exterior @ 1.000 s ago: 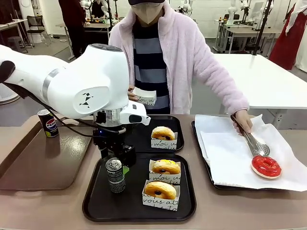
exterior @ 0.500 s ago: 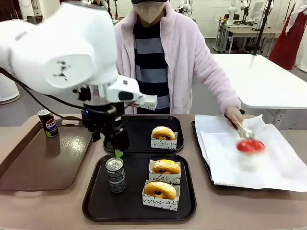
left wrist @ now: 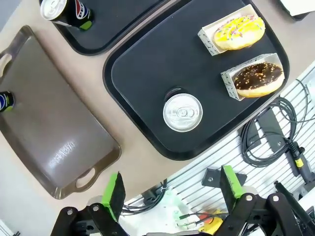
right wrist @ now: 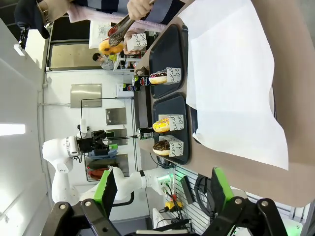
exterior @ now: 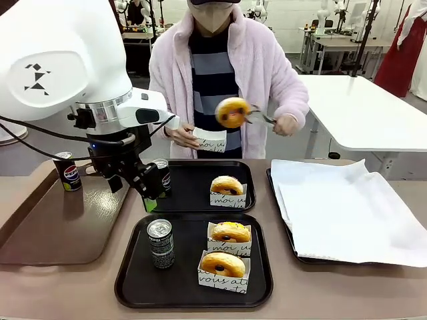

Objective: Set up donuts and drinks on trays.
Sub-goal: Pick up one Pepsi coke from the Handle tray and place it on the Flat Tray without a Pepsi coke.

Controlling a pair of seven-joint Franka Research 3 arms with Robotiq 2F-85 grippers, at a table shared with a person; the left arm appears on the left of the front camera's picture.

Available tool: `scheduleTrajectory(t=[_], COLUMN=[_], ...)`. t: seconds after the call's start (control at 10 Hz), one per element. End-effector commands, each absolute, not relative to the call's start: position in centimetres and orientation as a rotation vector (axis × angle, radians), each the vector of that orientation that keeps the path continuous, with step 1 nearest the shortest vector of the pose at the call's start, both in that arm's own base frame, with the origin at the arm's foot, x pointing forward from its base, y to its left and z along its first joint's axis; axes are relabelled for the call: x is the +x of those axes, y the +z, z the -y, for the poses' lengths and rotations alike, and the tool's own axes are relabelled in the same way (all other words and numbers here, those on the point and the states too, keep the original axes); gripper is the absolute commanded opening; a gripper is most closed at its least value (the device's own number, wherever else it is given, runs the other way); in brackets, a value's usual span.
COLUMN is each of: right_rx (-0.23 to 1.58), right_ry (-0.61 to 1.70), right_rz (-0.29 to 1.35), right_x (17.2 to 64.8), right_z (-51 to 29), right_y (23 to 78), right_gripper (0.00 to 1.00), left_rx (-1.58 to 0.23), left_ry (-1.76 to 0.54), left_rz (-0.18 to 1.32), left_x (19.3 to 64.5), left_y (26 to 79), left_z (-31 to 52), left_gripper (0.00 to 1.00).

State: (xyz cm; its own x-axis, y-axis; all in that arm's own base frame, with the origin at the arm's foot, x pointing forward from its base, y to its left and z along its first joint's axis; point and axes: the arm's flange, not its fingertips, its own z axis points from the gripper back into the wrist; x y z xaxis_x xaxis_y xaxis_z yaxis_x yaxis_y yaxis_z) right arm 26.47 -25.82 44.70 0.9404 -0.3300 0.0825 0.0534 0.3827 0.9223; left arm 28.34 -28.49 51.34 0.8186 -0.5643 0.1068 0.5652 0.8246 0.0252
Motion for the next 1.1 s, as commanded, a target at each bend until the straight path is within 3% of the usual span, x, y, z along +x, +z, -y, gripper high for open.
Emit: scheduleTrajectory(t=[0.0, 0.6, 0.7, 0.8, 1.0], right_rx=[1.174, 1.174, 1.174, 1.174, 1.174], right_ry=[-0.255, -0.255, -0.255, -0.255, -0.255], right_rz=[0.280, 0.280, 0.280, 0.280, 0.280], right_x=[26.6, 26.6, 26.6, 26.6, 26.6], right_z=[25.9, 25.9, 25.9, 25.9, 25.9], right_y=[44.9, 44.9, 44.9, 44.9, 44.9], right_gripper=[1.00, 1.00, 1.00, 1.00, 1.00], left_rx=[-0.001, -0.005, -0.085, -0.036, -0.022], left_ry=[-0.621, -0.614, -0.579, -0.463, -0.349], left_rz=[0.118, 0.116, 0.104, 0.127, 0.095], left_x=[28.3, 28.1, 31.5, 33.3, 34.4], left_y=[51.6, 51.5, 52.1, 51.2, 49.0], left_z=[29.2, 29.0, 24.4, 19.7, 11.7], left_gripper=[1.00, 1.00, 1.00, 1.00, 1.00])
